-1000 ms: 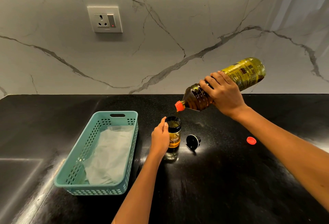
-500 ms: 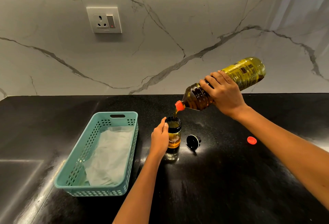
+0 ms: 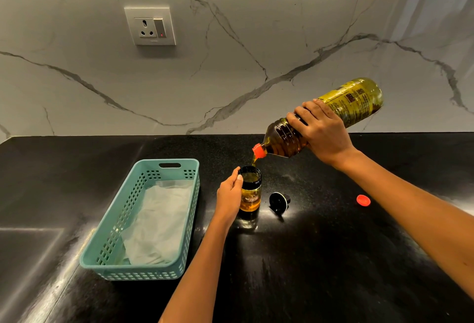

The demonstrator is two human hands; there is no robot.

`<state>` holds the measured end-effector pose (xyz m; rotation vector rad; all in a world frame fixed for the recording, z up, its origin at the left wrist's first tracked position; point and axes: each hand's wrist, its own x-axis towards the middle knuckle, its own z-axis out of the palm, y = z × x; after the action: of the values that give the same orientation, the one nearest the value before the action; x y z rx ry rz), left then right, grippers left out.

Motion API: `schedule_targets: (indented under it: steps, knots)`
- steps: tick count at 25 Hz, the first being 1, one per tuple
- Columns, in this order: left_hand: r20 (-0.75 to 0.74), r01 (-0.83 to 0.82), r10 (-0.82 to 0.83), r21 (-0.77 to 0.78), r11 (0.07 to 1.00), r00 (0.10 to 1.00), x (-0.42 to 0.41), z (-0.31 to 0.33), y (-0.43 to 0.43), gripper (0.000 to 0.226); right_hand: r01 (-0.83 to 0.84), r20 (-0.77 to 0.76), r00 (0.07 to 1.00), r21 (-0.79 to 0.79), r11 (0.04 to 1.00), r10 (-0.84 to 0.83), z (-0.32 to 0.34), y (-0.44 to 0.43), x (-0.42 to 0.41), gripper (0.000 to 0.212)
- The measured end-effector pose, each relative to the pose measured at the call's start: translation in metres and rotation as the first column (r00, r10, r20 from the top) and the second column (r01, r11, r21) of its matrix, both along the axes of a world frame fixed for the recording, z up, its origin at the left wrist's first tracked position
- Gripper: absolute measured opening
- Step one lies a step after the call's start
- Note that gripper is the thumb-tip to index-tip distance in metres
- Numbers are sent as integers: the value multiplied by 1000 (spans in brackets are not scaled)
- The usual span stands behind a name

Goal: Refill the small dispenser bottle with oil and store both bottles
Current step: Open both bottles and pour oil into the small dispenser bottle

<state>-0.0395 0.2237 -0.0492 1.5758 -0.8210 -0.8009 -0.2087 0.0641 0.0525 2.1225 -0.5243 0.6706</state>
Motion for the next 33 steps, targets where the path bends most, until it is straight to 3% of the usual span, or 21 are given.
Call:
schedule_targets:
  steps: [33]
  knots:
    - [-42, 9, -9, -7, 1000, 999, 4, -6, -4, 41, -1, -5, 1000, -27, 1000, 1, 1, -3, -1, 48]
